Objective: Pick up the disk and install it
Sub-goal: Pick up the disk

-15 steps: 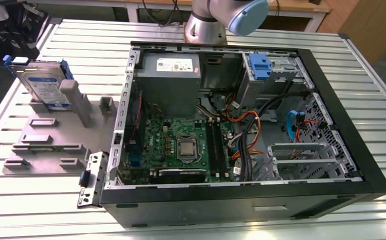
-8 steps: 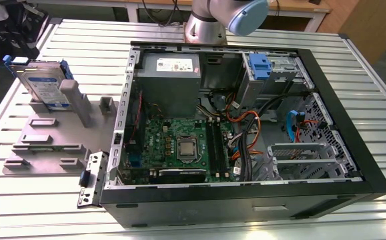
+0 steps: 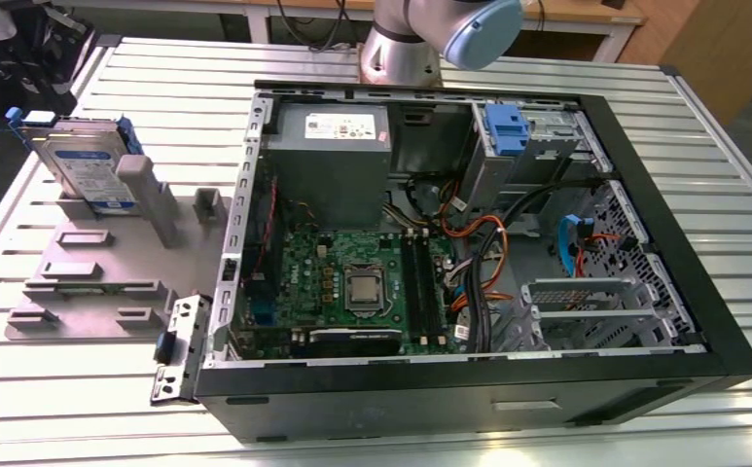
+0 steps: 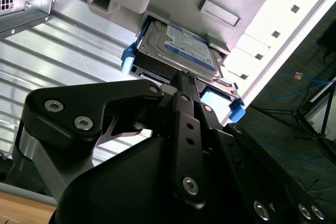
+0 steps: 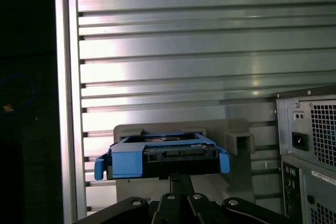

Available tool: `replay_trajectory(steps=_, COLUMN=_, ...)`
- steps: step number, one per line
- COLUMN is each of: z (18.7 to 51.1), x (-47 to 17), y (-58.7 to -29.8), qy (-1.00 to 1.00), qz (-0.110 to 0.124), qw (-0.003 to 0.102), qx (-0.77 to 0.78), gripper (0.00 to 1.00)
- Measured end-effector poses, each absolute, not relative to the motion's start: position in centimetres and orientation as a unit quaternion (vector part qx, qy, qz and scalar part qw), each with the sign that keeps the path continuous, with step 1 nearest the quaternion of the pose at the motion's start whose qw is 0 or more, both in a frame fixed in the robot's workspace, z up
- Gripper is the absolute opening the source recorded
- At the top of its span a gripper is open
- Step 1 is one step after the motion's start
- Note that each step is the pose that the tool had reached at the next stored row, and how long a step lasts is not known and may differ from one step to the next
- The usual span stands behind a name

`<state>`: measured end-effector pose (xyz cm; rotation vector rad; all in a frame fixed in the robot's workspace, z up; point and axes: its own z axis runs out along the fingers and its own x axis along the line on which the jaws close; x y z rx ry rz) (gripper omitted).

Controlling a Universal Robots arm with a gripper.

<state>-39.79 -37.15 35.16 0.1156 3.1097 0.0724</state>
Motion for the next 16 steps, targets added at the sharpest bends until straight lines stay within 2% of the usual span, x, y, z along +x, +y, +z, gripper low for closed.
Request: replay_trajectory(steps=16, z=35.09, x=-39.79, y=-37.15, qy=0.997, qz=0.025, qw=0.012, qx=-0.077, gripper=0.11)
